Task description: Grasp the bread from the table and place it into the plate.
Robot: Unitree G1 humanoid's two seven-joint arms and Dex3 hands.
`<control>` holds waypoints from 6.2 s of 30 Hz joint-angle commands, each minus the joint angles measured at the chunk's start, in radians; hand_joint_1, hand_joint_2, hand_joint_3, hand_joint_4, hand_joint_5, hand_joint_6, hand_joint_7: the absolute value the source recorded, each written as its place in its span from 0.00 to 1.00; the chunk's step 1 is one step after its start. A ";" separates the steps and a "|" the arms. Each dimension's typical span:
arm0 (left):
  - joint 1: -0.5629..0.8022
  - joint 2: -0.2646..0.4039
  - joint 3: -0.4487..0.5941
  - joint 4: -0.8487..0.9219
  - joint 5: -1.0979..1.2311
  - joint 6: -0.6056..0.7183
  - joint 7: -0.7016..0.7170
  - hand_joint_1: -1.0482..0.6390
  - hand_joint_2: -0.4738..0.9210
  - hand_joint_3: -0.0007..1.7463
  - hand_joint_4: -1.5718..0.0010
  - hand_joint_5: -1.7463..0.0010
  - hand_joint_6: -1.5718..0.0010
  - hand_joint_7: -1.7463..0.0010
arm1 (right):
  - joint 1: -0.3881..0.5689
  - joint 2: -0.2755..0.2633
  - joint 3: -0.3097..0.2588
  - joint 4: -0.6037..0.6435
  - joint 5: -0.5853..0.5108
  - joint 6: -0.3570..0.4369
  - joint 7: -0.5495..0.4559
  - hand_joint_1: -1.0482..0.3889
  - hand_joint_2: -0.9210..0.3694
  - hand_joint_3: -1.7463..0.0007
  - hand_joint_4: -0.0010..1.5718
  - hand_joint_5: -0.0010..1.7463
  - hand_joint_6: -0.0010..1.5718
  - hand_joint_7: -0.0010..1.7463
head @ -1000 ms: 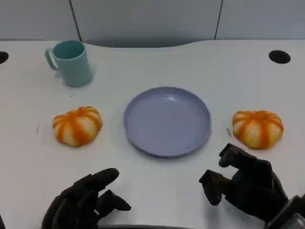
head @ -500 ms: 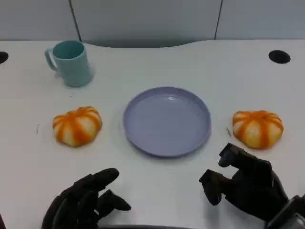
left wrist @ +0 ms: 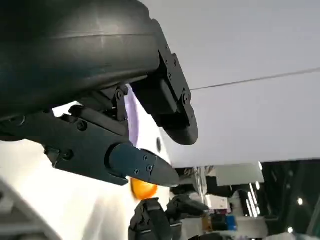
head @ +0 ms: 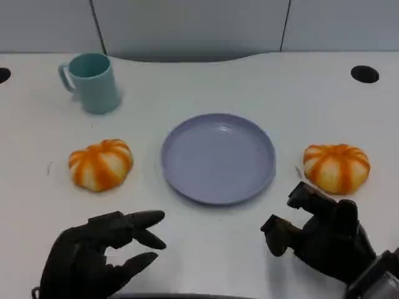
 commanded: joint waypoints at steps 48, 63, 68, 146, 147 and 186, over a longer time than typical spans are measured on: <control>-0.670 0.475 -0.450 0.762 1.206 0.205 1.338 0.07 1.00 0.05 0.83 0.98 0.86 1.00 | -0.032 -0.027 -0.039 0.090 -0.007 -0.065 0.064 0.25 0.00 0.94 0.56 0.83 0.55 0.49; -0.840 0.464 -0.634 1.044 1.150 0.272 1.383 0.14 1.00 0.04 0.76 0.98 0.82 0.99 | -0.032 -0.040 -0.043 0.091 -0.012 -0.054 0.080 0.24 0.00 0.96 0.60 0.80 0.61 0.41; -0.850 0.429 -0.635 1.071 1.098 0.309 1.353 0.15 1.00 0.03 0.74 0.98 0.80 0.99 | -0.046 -0.039 -0.052 0.136 -0.014 -0.082 0.108 0.24 0.00 0.96 0.60 0.81 0.62 0.39; -0.958 0.337 -0.574 1.086 0.876 0.442 1.103 0.03 1.00 0.10 0.92 1.00 0.94 1.00 | -0.089 -0.065 -0.055 0.195 -0.041 -0.070 0.143 0.22 0.00 0.96 0.57 0.80 0.61 0.38; -0.960 0.335 -0.576 1.088 0.876 0.456 1.087 0.03 1.00 0.10 0.93 1.00 0.95 1.00 | -0.080 -0.063 -0.055 0.179 -0.040 -0.062 0.135 0.22 0.00 0.96 0.57 0.80 0.61 0.38; -0.887 0.322 -0.611 1.097 0.915 0.430 1.270 0.45 1.00 0.02 0.53 0.44 0.46 0.69 | -0.020 -0.031 -0.053 0.089 -0.023 -0.042 0.096 0.25 0.00 0.96 0.58 0.79 0.61 0.38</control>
